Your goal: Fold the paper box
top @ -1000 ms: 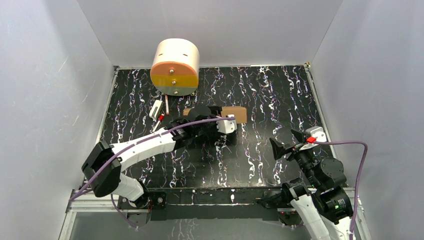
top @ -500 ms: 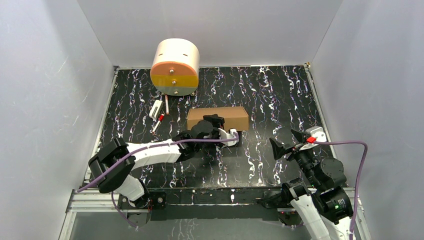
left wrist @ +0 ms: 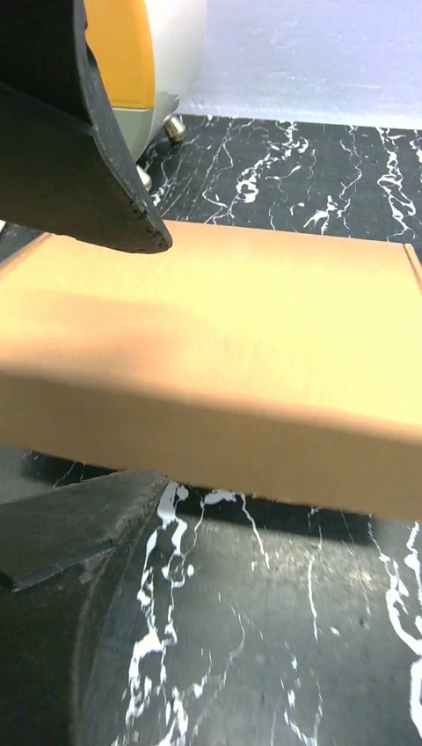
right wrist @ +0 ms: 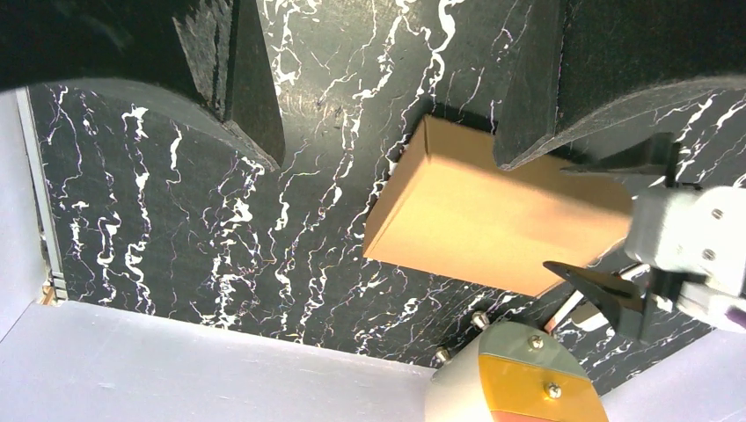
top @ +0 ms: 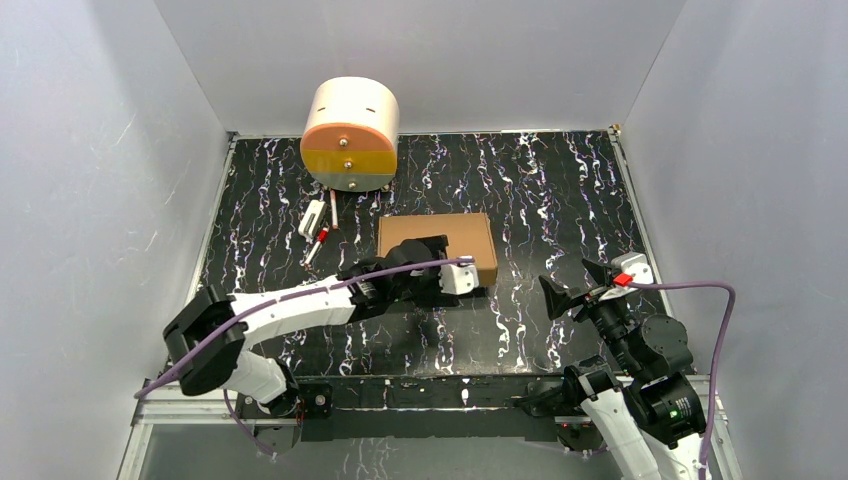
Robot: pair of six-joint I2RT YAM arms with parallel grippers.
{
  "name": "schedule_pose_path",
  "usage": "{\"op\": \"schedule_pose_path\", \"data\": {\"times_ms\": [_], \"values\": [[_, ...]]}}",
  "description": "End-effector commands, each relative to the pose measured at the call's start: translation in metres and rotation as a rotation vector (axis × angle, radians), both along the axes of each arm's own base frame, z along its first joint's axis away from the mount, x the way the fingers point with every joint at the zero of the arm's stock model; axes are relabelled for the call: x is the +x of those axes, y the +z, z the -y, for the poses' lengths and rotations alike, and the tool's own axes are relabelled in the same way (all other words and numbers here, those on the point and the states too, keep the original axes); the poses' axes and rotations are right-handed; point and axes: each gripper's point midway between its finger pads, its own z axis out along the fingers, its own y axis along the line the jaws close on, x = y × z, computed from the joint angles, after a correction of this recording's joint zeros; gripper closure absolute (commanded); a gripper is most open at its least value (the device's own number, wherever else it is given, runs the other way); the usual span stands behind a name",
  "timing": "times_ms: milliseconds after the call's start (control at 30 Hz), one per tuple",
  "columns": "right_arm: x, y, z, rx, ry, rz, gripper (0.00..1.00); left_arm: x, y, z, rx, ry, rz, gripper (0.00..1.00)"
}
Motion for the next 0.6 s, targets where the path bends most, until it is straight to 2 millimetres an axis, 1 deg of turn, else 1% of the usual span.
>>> {"op": "schedule_pose_path", "data": {"times_ms": [0, 33, 133, 267, 333, 400, 433, 467, 567], "values": [[0.0, 0.015, 0.001, 0.036, -0.011, 0.057, 0.03, -0.02, 0.039, 0.005, -0.149, 0.005, -0.102, 0.11], [0.0, 0.015, 0.002, 0.035, -0.012, 0.058, 0.03, -0.022, 0.042, 0.005, -0.17, 0.016, -0.114, 0.11], [0.0, 0.015, 0.002, 0.037, -0.013, 0.06, 0.03, -0.017, 0.05, 0.002, -0.222, 0.094, -0.131, 0.1], [0.0, 0.016, 0.003, 0.038, -0.015, 0.06, 0.02, 0.006, 0.064, -0.012, -0.338, 0.314, -0.115, 0.07], [0.0, 0.016, 0.003, 0.039, -0.016, 0.059, 0.02, 0.017, 0.067, -0.02, -0.385, 0.404, -0.147, 0.06], [-0.001, 0.016, 0.003, 0.039, -0.016, 0.061, 0.02, 0.028, 0.066, -0.032, -0.43, 0.497, -0.231, 0.05], [-0.001, 0.016, 0.003, 0.04, -0.016, 0.063, 0.02, 0.037, 0.068, -0.039, -0.464, 0.551, -0.276, 0.06], [-0.001, 0.016, 0.003, 0.039, -0.016, 0.064, 0.01, 0.047, 0.066, -0.054, -0.481, 0.62, -0.31, 0.06], [-0.001, 0.016, 0.004, 0.041, -0.02, 0.062, 0.01, 0.062, 0.067, -0.083, -0.577, 0.79, -0.402, 0.06]]}}
